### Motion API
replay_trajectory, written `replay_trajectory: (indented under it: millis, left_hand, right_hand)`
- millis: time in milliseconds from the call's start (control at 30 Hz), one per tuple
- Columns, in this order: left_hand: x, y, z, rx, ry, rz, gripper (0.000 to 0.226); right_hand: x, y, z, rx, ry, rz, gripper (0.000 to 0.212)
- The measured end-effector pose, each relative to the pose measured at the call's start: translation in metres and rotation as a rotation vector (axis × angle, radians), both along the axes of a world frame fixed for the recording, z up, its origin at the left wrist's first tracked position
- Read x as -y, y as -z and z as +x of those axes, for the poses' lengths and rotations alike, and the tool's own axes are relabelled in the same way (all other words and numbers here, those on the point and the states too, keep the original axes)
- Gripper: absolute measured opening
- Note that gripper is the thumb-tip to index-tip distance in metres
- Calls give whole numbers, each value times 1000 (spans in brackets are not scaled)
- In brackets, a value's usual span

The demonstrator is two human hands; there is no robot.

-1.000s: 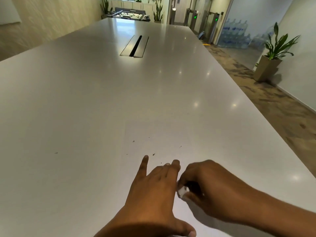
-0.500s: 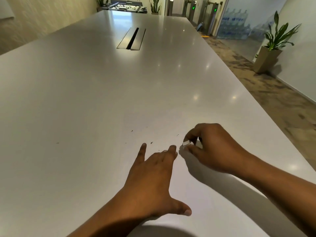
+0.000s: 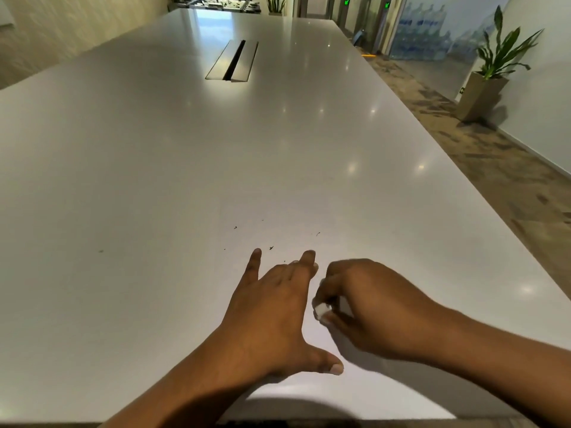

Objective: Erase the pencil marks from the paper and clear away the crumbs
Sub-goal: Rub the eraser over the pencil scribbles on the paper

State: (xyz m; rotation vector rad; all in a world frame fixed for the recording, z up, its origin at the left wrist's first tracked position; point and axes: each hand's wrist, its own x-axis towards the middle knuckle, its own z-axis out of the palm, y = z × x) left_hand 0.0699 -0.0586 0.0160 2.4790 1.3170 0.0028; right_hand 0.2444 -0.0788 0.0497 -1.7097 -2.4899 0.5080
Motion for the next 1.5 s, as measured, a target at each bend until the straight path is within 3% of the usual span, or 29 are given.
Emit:
replay_trajectory:
  millis: [167, 367, 533, 600, 667, 733, 800, 900, 1100, 1300, 1433, 1500]
  left_hand:
    - [2, -2, -1, -8, -3, 2, 136]
    - [6, -3, 1, 21, 16, 1, 123]
    - [-10, -15, -30, 304, -11, 151, 101]
    - [-26, -16, -64, 384, -137, 86, 94]
    - [-37, -15, -94, 238, -148, -11, 101]
    - [-41, -12, -110, 67, -114, -95, 112]
    - [-39, -9, -112, 22, -136, -132, 114]
    - [-34, -9, -107, -27, -159, -91, 112]
    - [-38, -23, -94, -252, -125, -34, 110]
    - [-39, -21, -97, -253, -113, -39, 114]
    - [-41, -17, -99, -216, -118, -53, 117]
    - [-41, -16, -99, -209, -117, -49, 116]
  right_hand:
    - [-28, 8, 21, -5, 248, 152, 14]
    - [-24, 28, 24, -565, 325, 55, 4]
    - [-20, 44, 24, -987, 410, -65, 6]
    - [-22, 45, 23, -1052, 428, -95, 12]
    - [-24, 39, 21, -1077, 444, -111, 14]
    - [-29, 30, 21, -971, 396, -55, 10]
    - [-35, 24, 17, -800, 325, 11, 22]
    - [-38, 20, 0, -676, 250, 19, 23]
    - [-29, 19, -50, -408, -17, 43, 7]
    - [-53, 23, -67, -212, -81, 217, 14]
    - [-36, 19, -80, -164, -299, 209, 12]
    - [-59, 20, -81, -155, -215, 319, 11]
